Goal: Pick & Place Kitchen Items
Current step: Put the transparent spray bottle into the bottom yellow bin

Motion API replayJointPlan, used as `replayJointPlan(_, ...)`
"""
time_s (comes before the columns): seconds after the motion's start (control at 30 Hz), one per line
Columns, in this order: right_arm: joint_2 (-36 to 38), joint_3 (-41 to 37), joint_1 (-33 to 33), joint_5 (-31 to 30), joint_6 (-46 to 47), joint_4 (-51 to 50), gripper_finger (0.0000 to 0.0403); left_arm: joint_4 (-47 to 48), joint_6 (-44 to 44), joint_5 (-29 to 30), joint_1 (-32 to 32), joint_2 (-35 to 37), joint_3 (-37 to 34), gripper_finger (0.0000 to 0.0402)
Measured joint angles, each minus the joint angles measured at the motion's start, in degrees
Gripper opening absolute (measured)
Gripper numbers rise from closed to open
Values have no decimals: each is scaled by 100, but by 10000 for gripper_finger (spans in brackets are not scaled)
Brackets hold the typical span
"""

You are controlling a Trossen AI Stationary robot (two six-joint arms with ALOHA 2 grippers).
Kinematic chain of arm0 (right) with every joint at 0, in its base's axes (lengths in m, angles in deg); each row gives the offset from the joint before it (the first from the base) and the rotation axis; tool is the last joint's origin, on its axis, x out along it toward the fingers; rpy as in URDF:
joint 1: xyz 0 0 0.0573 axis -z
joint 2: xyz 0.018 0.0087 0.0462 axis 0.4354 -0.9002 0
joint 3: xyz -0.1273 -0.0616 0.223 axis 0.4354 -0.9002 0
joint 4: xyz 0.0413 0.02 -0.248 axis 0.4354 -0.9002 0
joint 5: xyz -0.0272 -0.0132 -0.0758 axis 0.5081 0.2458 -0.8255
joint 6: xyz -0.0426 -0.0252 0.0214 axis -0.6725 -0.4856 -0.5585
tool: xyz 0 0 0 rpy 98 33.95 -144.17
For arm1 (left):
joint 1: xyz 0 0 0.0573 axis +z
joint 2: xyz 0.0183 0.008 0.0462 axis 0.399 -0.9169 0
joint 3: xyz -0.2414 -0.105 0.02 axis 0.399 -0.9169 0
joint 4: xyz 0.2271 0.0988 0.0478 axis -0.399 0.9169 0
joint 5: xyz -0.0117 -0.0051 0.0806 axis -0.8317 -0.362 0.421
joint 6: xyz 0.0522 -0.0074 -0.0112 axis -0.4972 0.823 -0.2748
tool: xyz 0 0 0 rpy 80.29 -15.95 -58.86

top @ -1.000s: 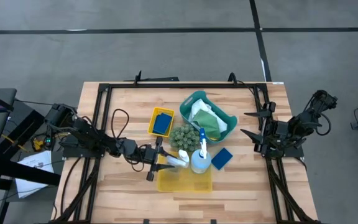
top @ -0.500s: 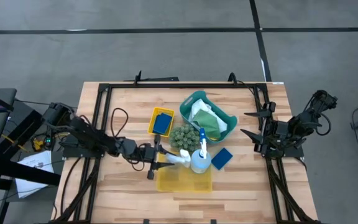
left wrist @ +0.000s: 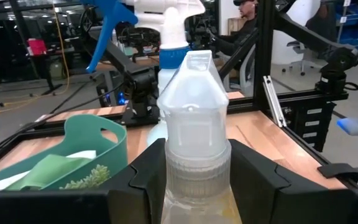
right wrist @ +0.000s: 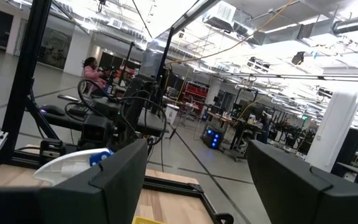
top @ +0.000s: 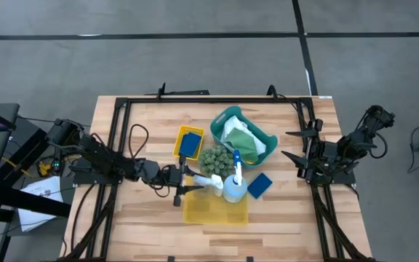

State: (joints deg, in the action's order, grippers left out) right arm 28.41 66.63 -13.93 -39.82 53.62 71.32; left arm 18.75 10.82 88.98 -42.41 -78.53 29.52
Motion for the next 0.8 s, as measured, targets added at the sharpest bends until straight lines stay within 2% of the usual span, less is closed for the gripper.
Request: replayJointPlan(0.8,0,0,0,0,-2,-2,268,-83,-54,274,19,-11,-7,135)
